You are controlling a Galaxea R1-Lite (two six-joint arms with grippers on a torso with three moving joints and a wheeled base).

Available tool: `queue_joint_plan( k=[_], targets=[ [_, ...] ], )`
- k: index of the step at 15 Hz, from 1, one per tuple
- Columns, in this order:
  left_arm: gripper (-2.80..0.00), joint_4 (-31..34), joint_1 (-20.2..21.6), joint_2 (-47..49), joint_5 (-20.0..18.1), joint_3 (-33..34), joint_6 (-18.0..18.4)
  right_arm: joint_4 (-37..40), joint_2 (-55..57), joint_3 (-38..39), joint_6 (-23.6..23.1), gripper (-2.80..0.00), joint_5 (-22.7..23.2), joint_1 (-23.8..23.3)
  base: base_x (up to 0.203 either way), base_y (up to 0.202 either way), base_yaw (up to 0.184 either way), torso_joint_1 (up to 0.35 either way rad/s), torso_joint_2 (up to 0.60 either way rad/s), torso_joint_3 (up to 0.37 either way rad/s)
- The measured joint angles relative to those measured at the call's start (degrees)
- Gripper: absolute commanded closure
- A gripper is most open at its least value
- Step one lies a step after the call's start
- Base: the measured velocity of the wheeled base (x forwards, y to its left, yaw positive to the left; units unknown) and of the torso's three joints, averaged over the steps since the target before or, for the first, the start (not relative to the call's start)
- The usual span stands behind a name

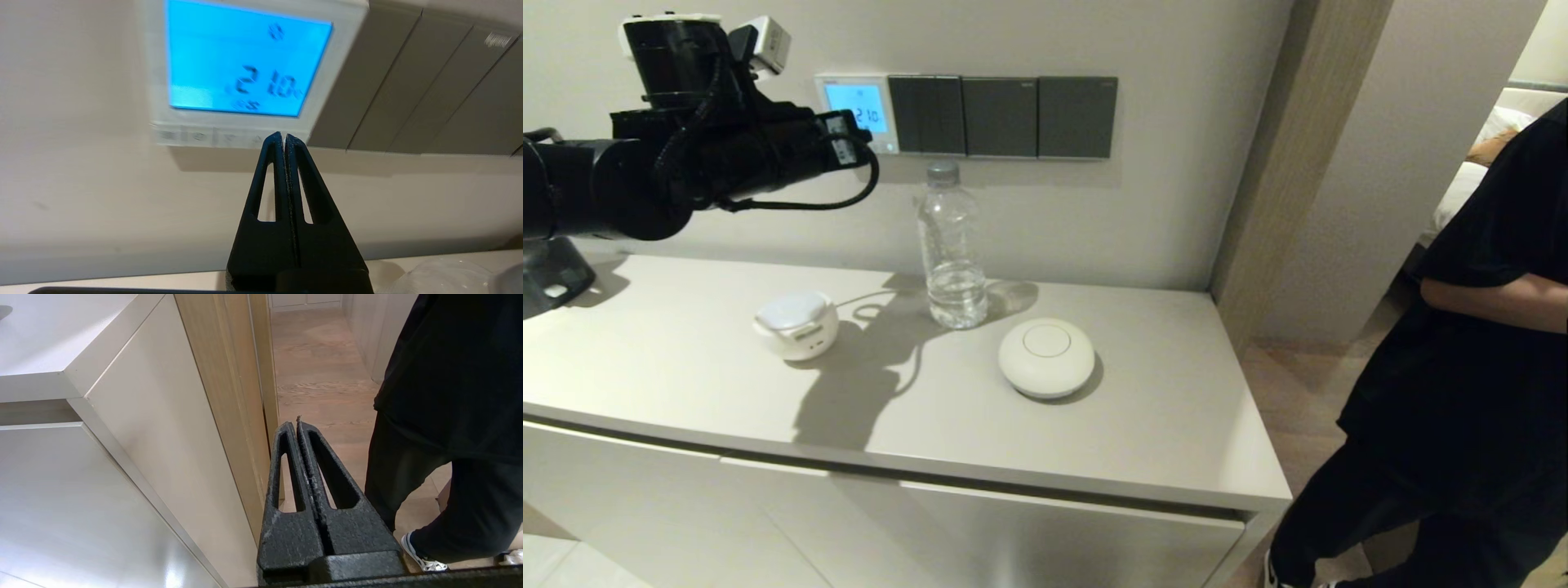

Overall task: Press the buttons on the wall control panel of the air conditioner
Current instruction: Turn on the central air conditioner, then press the temperature increase button

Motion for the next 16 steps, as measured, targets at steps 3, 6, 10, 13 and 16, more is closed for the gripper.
queue_joint_plan(
  k=[3,6,10,13,16],
  targets=[
    [0.0,0.0,0.0,-0.1,0.1,-0.4,0.0,0.0,0.0,0.0,0.0,0.0,0.0,0.0,0.0,0.0,0.0,0.0,0.0,0.0],
    [0.0,0.0,0.0,0.6,0.1,-0.7,0.1,0.0,0.0,0.0,0.0,0.0,0.0,0.0,0.0,0.0,0.0,0.0,0.0,0.0],
    [0.0,0.0,0.0,2.0,0.2,-1.4,0.2,0.0,0.0,0.0,0.0,0.0,0.0,0.0,0.0,0.0,0.0,0.0,0.0,0.0],
    [0.0,0.0,0.1,2.6,0.2,-1.5,0.1,0.0,0.0,0.0,0.0,0.0,0.0,0.0,0.0,0.0,0.0,0.0,0.0,0.0],
    [0.0,0.0,0.0,3.1,0.2,-1.7,0.2,0.0,0.0,0.0,0.0,0.0,0.0,0.0,0.0,0.0,0.0,0.0,0.0,0.0]
  ],
)
